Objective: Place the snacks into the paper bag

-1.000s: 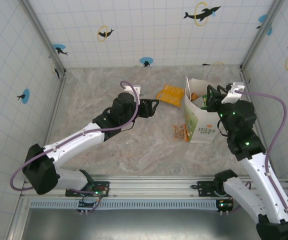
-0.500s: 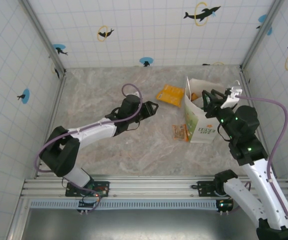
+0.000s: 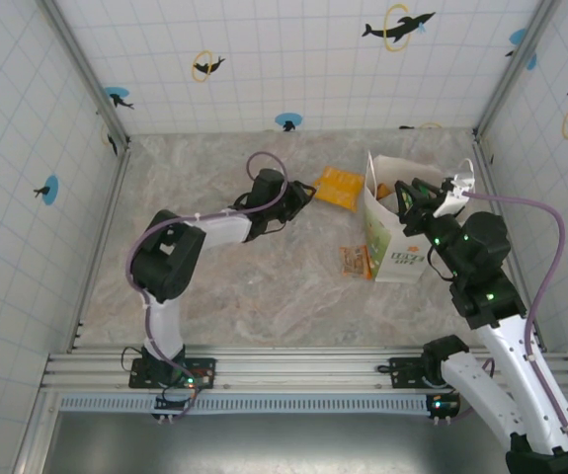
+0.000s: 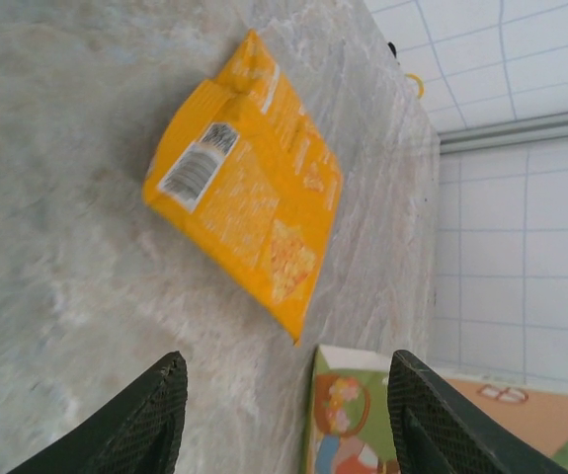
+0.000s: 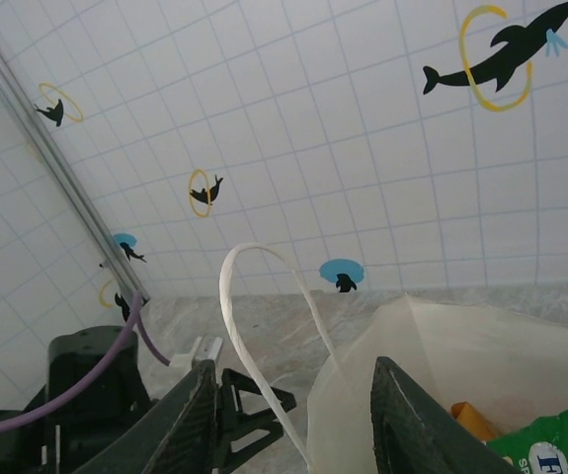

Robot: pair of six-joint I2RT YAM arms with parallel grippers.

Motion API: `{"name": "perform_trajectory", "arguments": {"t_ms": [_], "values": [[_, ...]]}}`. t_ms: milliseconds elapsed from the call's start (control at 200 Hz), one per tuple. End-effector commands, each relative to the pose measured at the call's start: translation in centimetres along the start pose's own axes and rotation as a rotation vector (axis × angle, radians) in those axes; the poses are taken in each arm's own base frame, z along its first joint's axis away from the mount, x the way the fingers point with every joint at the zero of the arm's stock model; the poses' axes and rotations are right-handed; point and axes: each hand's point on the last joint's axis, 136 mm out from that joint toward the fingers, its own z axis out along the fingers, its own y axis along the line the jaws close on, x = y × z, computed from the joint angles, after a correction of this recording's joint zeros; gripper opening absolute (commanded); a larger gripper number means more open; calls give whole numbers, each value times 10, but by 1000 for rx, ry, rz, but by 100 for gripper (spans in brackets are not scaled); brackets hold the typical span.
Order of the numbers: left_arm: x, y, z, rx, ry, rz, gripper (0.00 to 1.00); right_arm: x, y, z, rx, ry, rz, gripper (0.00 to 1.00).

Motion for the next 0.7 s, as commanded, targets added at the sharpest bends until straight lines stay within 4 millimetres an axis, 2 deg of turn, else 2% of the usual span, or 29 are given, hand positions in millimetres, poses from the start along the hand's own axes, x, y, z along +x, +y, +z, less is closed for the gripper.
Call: {"name": "perform_trajectory", "arguments": {"t_ms": [0, 195, 380, 695], "values": [[-8, -1, 17, -1, 0, -20, 56, -9, 5, -1, -21, -31, -26, 44], [-13, 17, 35, -53, -20, -28, 56, -21, 5, -8, -3, -62, -68, 45], [-14, 27, 48, -63, -17, -37, 56, -21, 5, -8, 2, -38, -94, 48], [-22, 45, 65, -82, -29, -74, 55, -8, 39, -1, -197, 73, -100, 52]]}}
